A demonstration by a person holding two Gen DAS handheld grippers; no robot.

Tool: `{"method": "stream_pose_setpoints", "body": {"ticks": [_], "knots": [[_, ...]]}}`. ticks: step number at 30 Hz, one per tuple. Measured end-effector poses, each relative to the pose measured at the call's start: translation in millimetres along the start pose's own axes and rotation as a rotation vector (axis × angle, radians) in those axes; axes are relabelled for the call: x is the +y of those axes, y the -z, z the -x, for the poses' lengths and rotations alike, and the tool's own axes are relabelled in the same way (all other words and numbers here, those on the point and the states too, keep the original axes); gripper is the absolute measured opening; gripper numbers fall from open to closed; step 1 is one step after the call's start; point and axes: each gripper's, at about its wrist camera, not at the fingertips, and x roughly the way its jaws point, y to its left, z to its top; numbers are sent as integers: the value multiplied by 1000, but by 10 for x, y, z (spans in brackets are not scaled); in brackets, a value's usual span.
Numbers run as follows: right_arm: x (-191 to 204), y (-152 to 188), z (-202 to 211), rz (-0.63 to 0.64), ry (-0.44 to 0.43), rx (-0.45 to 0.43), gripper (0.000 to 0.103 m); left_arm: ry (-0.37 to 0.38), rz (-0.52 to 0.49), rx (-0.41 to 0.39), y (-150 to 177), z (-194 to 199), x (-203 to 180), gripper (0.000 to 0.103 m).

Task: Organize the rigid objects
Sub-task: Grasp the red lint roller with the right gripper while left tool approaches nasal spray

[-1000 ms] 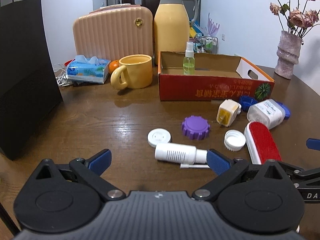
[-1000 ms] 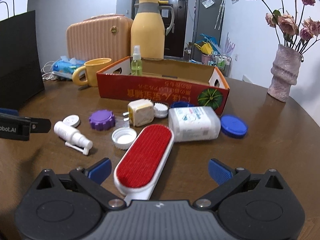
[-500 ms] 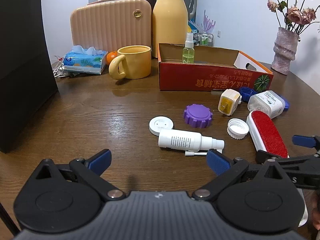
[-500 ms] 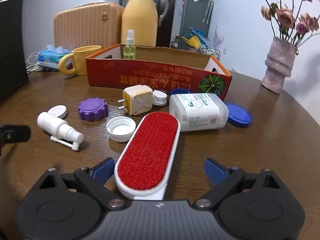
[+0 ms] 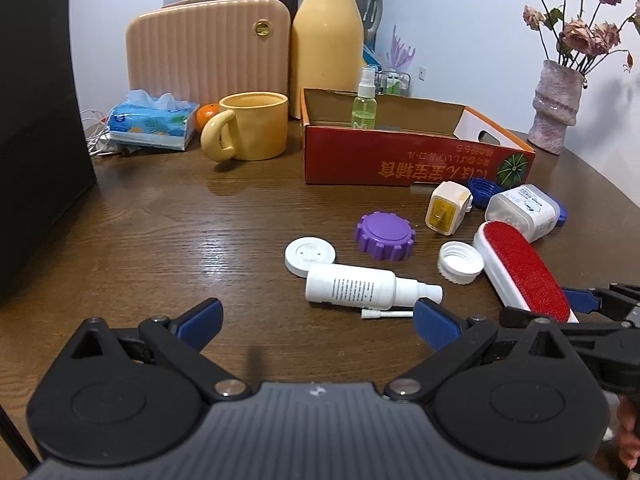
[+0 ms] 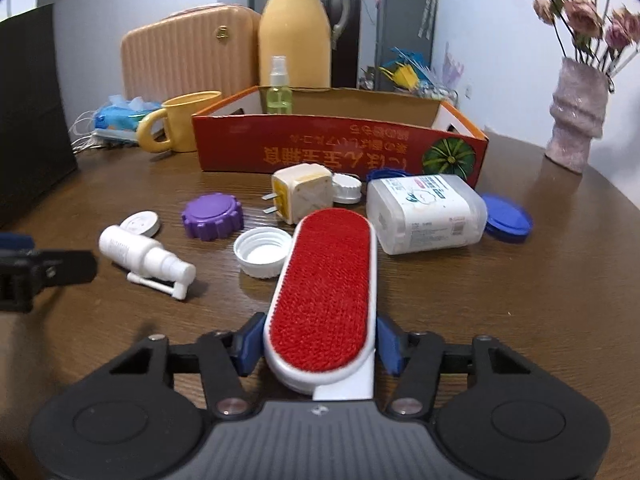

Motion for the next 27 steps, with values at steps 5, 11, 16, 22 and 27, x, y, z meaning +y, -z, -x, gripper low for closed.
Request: {"method": "stream_pose_setpoints", "body": {"ticks": [5, 11, 16, 22, 27], "knots": [[31, 61, 60, 20, -17, -22, 56, 14, -22, 6, -37, -70, -36, 103], [-28, 86, 210, 12, -24, -57, 56, 25, -54, 9, -86, -149, -126, 103], [-121, 84, 324, 2, -11, -84, 56, 32, -71, 21, -109, -220, -204, 103], [-248, 97, 403, -9, 10, -104, 56, 39, -92, 43, -136, -318, -281, 103], [-350, 124, 431, -26, 26, -111, 56, 40, -118, 53, -153, -376, -342, 103]]}}
